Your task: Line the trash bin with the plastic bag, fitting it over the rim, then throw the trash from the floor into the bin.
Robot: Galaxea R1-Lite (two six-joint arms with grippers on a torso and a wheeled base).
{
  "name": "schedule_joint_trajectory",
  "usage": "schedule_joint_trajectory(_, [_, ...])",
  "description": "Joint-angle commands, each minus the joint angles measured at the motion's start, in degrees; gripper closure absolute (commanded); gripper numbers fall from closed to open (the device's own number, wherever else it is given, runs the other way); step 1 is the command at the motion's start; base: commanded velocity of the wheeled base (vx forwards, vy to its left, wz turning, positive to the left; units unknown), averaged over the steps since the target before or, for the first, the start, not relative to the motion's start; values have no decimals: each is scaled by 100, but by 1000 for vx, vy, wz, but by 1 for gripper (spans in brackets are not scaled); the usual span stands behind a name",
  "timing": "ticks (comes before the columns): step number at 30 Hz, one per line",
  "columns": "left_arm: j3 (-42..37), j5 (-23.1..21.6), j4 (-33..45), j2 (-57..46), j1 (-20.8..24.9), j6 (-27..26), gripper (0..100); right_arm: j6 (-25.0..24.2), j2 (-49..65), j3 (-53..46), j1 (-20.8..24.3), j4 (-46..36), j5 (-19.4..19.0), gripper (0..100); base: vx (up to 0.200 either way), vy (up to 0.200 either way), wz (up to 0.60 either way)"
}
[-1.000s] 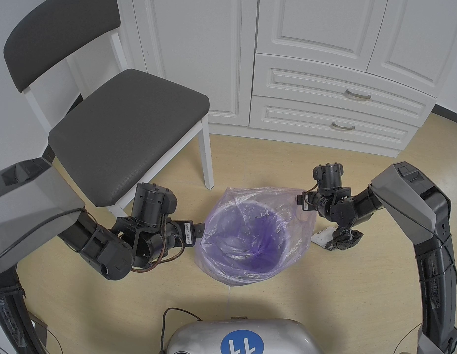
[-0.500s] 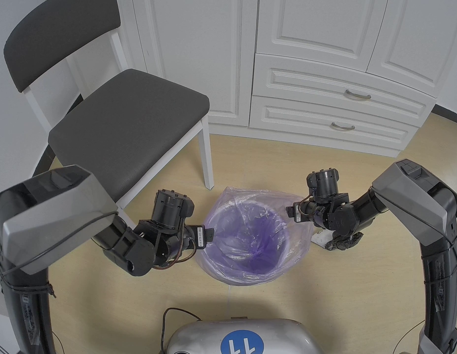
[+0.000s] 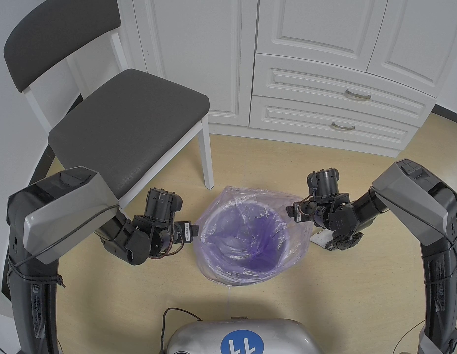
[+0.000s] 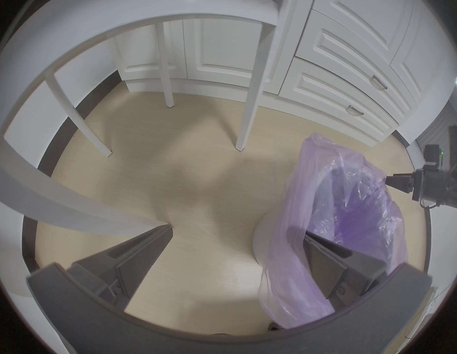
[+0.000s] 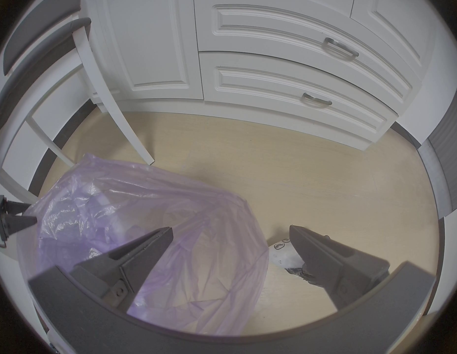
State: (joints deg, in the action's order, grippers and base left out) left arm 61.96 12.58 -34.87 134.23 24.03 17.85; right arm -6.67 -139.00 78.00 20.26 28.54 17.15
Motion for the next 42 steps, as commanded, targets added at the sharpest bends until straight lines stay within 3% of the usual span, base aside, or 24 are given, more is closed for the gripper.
schedule_joint_trajectory(1, [-62, -1, -3, -152, -135, -18, 0, 8, -84, 23, -40, -6, -1, 0, 0, 0, 0])
schedule_joint_trajectory(27, [325, -1, 296, 824, -258, -18, 0, 87, -804, 612, -312, -393, -1, 0, 0, 0, 0])
schedule_joint_trajectory(38, [-123, -19, 305, -160, -276, -36, 0, 87, 136, -56, -163, -358, -1, 0, 0, 0, 0])
schedule_joint_trajectory(42, [-554, -89, 322, -565, -162, -255, 0, 368, 663, -584, -110, -428, -1, 0, 0, 0, 0])
